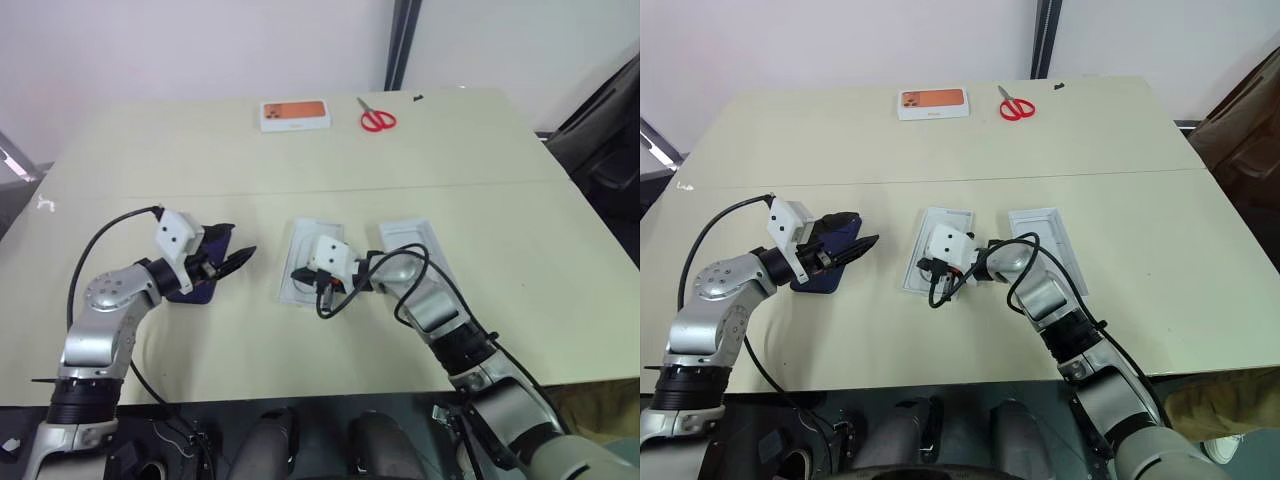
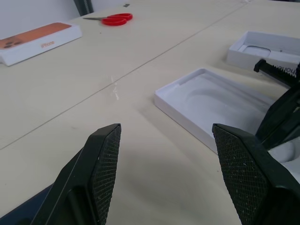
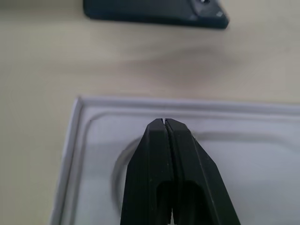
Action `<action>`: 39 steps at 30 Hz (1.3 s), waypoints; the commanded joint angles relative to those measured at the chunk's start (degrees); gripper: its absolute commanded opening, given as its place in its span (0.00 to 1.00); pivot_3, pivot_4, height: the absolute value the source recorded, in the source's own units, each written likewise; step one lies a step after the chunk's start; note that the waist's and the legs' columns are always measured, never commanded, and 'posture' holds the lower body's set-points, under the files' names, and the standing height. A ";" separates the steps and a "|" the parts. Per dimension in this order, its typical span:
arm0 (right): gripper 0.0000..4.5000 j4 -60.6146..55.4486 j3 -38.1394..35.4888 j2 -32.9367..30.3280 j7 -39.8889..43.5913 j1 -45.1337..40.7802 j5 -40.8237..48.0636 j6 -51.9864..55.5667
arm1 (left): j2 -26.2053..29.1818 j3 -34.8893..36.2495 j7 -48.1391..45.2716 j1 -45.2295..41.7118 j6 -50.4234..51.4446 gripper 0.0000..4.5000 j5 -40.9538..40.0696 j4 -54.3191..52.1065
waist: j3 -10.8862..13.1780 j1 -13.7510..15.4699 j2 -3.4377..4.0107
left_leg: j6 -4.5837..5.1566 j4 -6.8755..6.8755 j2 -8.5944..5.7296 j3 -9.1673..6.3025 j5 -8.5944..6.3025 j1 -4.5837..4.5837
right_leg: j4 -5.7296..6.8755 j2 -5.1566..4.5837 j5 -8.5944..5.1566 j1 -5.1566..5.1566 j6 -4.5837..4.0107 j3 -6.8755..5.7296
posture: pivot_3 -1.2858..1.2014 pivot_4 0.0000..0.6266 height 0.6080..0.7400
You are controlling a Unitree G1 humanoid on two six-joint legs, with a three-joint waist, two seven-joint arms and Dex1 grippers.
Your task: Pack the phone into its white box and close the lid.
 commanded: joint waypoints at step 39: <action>0.01 21.32 5.10 21.06 -7.36 -20.77 -6.69 8.44 | 18.19 -5.71 -21.90 -27.48 18.66 0.73 6.77 54.51 | -0.04 -1.71 -0.09 | -0.42 -0.08 0.02 0.01 0.27 -0.13 | 0.67 0.07 0.00 -0.81 0.00 0.03 | 0.52 0.24 1.00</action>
